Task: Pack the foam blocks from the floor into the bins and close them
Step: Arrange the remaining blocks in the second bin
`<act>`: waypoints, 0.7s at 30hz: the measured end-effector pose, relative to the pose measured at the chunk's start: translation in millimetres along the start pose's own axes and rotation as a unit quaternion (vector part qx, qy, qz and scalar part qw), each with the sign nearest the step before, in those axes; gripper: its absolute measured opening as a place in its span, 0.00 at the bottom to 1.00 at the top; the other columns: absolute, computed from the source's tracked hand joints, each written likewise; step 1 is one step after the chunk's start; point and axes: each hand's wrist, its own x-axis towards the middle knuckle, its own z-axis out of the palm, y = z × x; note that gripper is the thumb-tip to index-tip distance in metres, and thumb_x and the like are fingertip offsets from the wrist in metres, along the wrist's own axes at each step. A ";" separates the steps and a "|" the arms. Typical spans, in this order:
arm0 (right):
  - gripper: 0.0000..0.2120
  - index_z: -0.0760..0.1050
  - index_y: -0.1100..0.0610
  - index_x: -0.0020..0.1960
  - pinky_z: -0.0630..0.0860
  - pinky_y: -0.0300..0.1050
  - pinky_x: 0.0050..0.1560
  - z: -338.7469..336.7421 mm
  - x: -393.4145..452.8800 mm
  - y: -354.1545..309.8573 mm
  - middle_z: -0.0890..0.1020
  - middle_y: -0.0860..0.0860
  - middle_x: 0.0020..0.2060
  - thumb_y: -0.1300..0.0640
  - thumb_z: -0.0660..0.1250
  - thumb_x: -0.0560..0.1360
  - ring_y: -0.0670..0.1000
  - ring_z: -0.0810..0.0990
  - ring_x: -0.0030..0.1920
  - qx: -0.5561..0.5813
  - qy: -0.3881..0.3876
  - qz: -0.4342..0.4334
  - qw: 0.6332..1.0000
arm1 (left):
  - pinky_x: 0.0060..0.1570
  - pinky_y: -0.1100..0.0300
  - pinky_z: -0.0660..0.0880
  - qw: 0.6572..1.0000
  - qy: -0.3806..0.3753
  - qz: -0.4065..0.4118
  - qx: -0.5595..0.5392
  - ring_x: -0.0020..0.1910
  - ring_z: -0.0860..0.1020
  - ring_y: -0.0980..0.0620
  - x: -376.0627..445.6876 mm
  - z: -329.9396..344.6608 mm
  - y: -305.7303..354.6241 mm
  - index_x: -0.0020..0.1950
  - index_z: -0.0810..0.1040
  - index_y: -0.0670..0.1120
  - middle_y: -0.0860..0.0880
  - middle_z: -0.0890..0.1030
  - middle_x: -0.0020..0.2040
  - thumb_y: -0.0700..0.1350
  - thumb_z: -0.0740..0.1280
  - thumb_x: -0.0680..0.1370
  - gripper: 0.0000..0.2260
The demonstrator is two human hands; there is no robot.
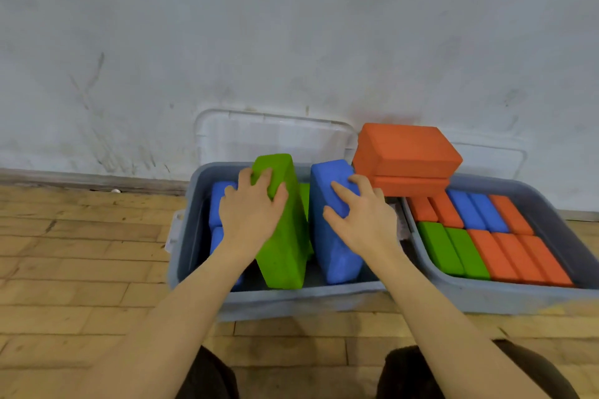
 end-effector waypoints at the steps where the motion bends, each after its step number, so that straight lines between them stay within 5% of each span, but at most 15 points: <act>1: 0.22 0.72 0.46 0.67 0.72 0.49 0.46 2.9 -1.3 -2.1 0.66 0.48 0.69 0.43 0.63 0.74 0.58 0.71 0.57 0.009 -0.010 0.015 1.000 | 0.51 0.48 0.69 1.000 0.000 -0.013 0.005 0.56 0.70 0.35 1.8 0.3 -6.4 0.71 0.67 0.51 0.45 0.66 0.69 0.60 0.55 0.79 0.24; 7: 0.24 0.67 0.44 0.70 0.73 0.50 0.50 14.2 -2.7 -29.0 0.62 0.46 0.71 0.41 0.61 0.75 0.55 0.71 0.60 0.051 -0.045 0.011 0.998 | 0.41 0.46 0.71 0.997 0.041 0.011 0.062 0.43 0.74 0.33 -3.0 -2.8 -34.5 0.65 0.76 0.46 0.37 0.74 0.62 0.59 0.54 0.76 0.25; 14: 0.24 0.67 0.45 0.70 0.70 0.48 0.49 26.2 -4.1 -27.0 0.63 0.46 0.70 0.41 0.61 0.76 0.55 0.71 0.62 0.077 -0.048 0.026 0.996 | 0.54 0.48 0.68 0.992 -0.047 0.013 0.119 0.62 0.64 0.35 -8.5 -3.5 -13.7 0.75 0.57 0.58 0.43 0.55 0.74 0.62 0.55 0.77 0.27; 21: 0.23 0.69 0.45 0.69 0.71 0.48 0.46 16.0 -5.0 -8.0 0.65 0.46 0.69 0.42 0.61 0.75 0.54 0.71 0.61 0.083 -0.013 0.031 0.996 | 0.52 0.49 0.68 0.995 0.004 0.019 0.096 0.60 0.66 0.37 -4.8 11.4 -5.6 0.74 0.62 0.53 0.43 0.60 0.73 0.62 0.52 0.78 0.27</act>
